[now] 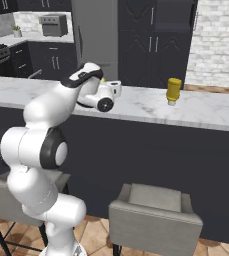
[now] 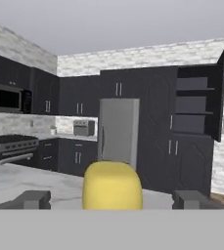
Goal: The dining table condiment station is running low on mustard. Refill the condiment station by opening the cabinet and taking the mustard from the cabinet and placing it on the dining table.
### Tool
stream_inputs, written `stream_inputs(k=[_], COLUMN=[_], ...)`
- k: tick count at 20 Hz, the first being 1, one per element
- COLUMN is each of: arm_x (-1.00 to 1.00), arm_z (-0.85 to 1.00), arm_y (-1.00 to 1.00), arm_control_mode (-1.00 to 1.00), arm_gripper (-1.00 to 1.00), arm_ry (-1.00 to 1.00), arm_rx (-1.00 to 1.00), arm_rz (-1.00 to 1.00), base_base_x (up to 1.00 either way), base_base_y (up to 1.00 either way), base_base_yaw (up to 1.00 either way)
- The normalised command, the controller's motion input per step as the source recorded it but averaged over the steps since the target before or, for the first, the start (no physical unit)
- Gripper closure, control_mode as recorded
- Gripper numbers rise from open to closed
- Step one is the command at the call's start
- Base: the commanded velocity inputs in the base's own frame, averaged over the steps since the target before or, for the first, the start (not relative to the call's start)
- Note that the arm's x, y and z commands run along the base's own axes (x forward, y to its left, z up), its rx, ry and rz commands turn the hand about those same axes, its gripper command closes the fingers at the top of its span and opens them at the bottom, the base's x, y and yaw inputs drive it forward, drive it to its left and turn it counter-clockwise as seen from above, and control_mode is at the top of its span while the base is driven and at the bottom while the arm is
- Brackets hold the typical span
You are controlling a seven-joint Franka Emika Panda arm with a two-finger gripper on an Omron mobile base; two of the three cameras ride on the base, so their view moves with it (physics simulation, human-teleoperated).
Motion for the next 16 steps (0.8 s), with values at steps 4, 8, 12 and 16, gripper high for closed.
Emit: stream_inputs(k=[4,8,12,16], arm_x=[-0.57,-1.00,-1.00,-1.00], arm_z=[0.48,0.42,0.48,0.59], arm_y=[-0.04,0.00,0.00,0.00], arm_control_mode=[-1.00,-1.00,-1.00,-1.00], arm_gripper=[-1.00,-1.00,-1.00,-1.00], arm_ry=[-0.02,-0.01,0.00,0.01], arm_rx=[0.00,0.00,0.00,-0.05], arm_rz=[-0.07,-0.11,-0.12,-0.13], base_base_x=[0.00,0.00,0.00,0.00], base_base_y=[0.00,0.00,0.00,0.00], base_base_yaw=[0.00,0.00,0.00,0.00])
